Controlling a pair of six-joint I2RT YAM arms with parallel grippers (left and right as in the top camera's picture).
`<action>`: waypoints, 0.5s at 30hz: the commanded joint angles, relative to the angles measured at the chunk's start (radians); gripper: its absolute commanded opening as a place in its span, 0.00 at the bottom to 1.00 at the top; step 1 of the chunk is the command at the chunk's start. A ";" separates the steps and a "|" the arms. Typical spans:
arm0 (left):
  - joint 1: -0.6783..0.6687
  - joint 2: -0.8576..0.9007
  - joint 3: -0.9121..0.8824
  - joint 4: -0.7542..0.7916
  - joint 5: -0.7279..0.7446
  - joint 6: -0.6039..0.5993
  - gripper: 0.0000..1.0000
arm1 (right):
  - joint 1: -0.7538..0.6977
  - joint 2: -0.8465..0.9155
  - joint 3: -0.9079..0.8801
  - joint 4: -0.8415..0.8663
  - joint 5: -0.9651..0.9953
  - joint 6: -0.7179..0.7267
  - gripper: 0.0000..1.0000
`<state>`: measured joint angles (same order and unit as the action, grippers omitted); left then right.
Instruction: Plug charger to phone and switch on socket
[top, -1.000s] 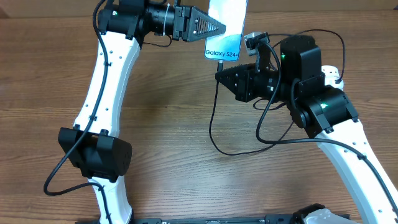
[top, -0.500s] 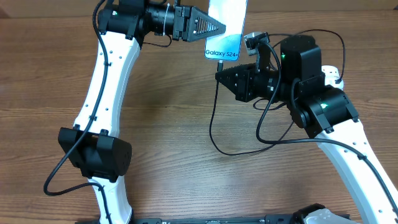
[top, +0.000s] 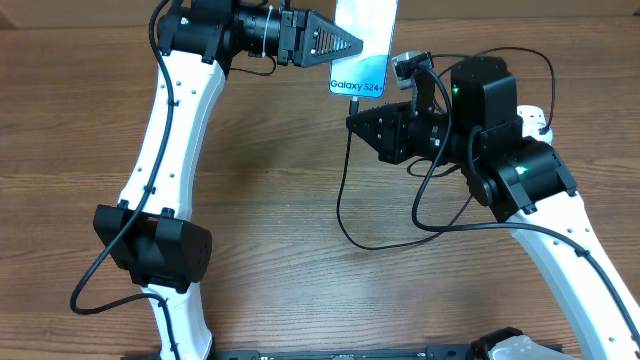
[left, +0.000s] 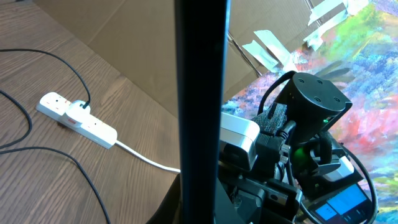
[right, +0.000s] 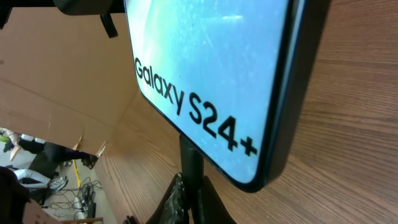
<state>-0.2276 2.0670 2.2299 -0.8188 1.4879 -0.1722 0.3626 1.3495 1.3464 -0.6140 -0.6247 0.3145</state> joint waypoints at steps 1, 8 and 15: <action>-0.003 -0.008 0.009 0.005 0.020 0.035 0.04 | 0.008 -0.014 0.043 0.008 -0.005 0.004 0.04; -0.003 -0.008 0.009 0.004 0.021 0.035 0.04 | 0.008 -0.014 0.043 0.014 -0.005 0.004 0.04; -0.003 -0.008 0.009 0.005 0.020 0.039 0.04 | 0.008 -0.014 0.043 0.023 -0.005 0.005 0.04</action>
<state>-0.2276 2.0670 2.2299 -0.8181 1.4879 -0.1719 0.3653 1.3495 1.3464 -0.6090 -0.6254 0.3145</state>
